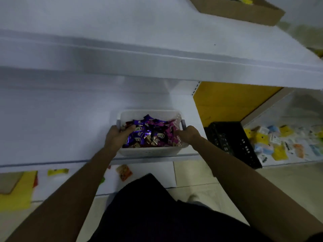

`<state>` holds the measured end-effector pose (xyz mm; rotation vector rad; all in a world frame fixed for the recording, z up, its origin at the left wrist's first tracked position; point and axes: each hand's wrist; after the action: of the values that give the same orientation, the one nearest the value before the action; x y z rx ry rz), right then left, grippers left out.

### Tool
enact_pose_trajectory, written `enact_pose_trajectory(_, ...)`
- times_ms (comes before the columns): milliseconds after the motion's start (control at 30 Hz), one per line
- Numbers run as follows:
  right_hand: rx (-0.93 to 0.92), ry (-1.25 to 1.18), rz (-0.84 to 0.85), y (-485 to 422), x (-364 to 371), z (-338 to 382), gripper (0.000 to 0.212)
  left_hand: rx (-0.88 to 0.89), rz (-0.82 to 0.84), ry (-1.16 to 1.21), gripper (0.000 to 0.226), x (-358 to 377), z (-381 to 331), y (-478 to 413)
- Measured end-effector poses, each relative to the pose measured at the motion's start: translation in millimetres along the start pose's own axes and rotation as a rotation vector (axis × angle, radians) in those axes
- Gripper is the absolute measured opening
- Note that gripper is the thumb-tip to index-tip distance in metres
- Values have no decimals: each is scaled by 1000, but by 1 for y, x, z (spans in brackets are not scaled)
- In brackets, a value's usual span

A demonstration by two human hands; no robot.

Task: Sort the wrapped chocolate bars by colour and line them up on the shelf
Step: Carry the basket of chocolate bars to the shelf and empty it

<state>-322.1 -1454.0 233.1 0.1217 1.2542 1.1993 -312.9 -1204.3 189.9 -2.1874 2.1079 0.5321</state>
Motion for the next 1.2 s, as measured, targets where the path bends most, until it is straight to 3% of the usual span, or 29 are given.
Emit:
enact_pose_trajectory(200, -160, 108, 44, -49, -11, -4, 36, 39, -196, -239, 48, 28, 2, 16)
enact_pose_trajectory(333, -267, 93, -19, -77, -8, 24, 29, 74, -183, -343, 43, 23, 7, -1)
enact_pose_trajectory(400, -297, 102, 28, -92, -8, 51, 20, 107, -171, -405, 40, 16, 5, -20)
enact_pose_trajectory(500, -371, 80, 75, -110, -2, 84, 29, 119, -178, -449, 37, 4, -1, -52)
enact_pose_trajectory(600, -501, 92, -47, -130, 10, 98, 23, 132, -211, -463, 40, -4, -1, -75)
enact_pose_trajectory(700, -583, 25, -64, -156, 20, 108, 20, 177, -235, -461, 38, -7, 0, -91)
enact_pose_trajectory(1033, -493, -176, -28, -144, 22, 105, 22, 236, -195, -332, 29, -11, 7, -103)
enact_pose_trajectory(1200, -449, -186, -106, -132, 24, 98, 27, 236, -209, -319, 26, -12, 11, -101)
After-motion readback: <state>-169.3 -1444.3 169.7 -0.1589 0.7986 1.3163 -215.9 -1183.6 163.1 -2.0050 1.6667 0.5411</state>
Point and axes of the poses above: each hand's wrist, its own y-axis away from the middle knuckle, its own x-axis out of the palm, z = x × y, and after that the axes turned 14 degrees about x, right-handed
